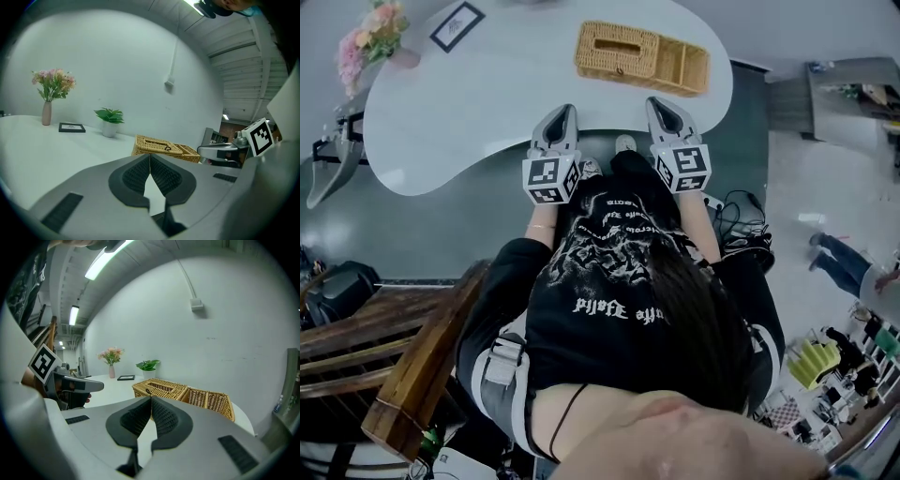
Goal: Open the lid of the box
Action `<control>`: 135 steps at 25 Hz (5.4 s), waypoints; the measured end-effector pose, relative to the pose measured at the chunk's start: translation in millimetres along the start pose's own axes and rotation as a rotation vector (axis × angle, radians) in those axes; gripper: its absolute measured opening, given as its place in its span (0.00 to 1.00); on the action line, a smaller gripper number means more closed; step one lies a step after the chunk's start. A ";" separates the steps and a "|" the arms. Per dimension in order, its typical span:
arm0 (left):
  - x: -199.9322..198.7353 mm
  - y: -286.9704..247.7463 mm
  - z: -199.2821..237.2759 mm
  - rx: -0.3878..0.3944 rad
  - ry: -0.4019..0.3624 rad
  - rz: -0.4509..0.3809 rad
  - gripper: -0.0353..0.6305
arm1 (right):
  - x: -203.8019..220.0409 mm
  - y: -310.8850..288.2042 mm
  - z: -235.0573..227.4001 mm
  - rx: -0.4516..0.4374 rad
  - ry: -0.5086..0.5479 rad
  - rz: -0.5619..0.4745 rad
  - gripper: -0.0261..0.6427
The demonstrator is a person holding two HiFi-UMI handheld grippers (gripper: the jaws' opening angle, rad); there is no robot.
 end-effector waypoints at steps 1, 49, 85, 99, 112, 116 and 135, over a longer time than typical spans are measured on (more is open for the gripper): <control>0.1 -0.9 0.1 -0.004 0.001 0.001 0.09 | -0.6 -2.4 -1.5 -0.004 0.003 0.001 0.08; -23.3 -75.5 1.6 -0.221 0.004 0.015 0.09 | -46.0 -108.6 -27.0 -0.495 0.250 0.255 0.31; -25.0 -81.1 12.3 -0.238 0.034 0.011 0.09 | -68.9 -119.9 -31.3 -0.559 0.521 0.375 0.09; -28.2 -82.1 13.9 -0.227 0.036 0.006 0.09 | -96.2 -120.7 -36.5 -0.553 0.541 0.328 0.09; -26.9 -86.8 7.2 -0.216 0.039 0.020 0.09 | -116.7 -127.3 -55.2 -0.522 0.544 0.265 0.09; -26.1 -88.8 1.4 -0.195 0.042 0.028 0.09 | -124.1 -127.6 -63.2 -0.521 0.540 0.259 0.09; -18.9 -89.8 -1.5 -0.185 0.049 0.051 0.09 | -147.6 -140.1 -75.0 -0.507 0.563 0.226 0.09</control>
Point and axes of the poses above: the fingertips, and each gripper's own axes: y backward along the fingers, z to its left, x out of its underside, the point moved 8 cm from there along y, backward along the fingers, and after that the axes turned 1 degree about -x, right-handed, at the moved point
